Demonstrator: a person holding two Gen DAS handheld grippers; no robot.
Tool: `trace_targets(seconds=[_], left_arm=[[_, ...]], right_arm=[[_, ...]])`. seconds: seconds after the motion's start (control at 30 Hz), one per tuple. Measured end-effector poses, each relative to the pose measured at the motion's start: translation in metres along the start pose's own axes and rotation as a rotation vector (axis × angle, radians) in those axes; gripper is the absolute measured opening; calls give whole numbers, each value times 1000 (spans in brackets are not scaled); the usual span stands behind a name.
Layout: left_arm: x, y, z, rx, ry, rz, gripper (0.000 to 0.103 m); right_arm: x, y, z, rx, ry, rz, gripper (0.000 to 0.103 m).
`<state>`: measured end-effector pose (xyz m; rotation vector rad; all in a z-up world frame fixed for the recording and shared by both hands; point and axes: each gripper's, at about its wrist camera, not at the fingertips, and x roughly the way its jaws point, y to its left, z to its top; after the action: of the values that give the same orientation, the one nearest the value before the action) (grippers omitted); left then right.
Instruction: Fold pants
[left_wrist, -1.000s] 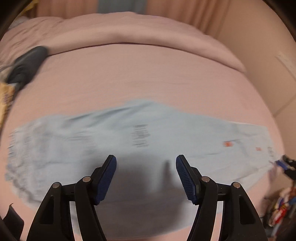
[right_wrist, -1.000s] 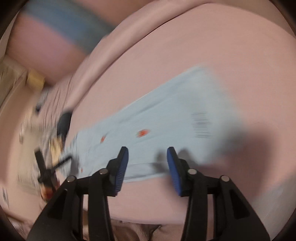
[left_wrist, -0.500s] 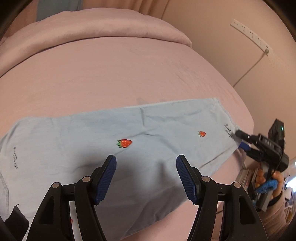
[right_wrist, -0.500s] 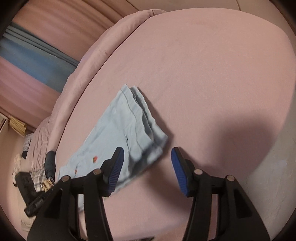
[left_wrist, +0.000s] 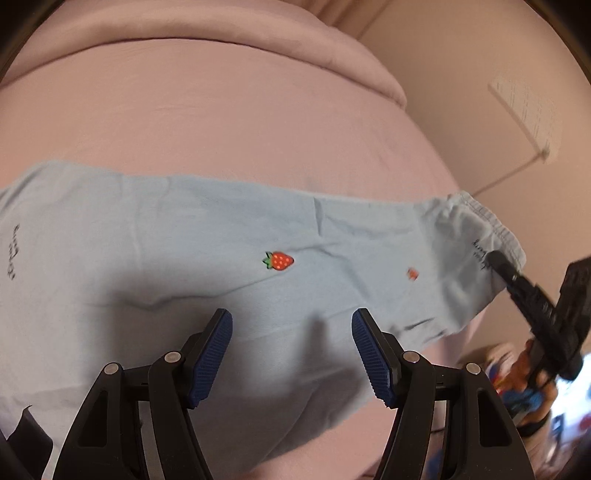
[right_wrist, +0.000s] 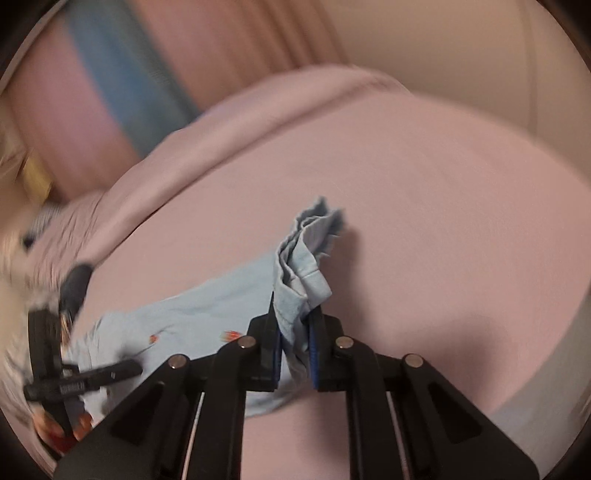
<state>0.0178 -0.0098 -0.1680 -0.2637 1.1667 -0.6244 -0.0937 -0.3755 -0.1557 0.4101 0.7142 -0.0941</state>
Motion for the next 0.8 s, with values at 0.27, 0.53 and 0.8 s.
trace_targets(seconds=[0.27, 0.53, 0.8], left_arm=[[-58, 71, -15, -287, -156, -209, 77], [-61, 124, -45, -455, -170, -264, 77], [-45, 109, -26, -413, -116, -306, 77]], right_arm=[[20, 144, -14, -435, -15, 103, 12], [87, 238, -124, -791, 117, 191, 13], [69, 233, -120, -822, 7, 214, 13]])
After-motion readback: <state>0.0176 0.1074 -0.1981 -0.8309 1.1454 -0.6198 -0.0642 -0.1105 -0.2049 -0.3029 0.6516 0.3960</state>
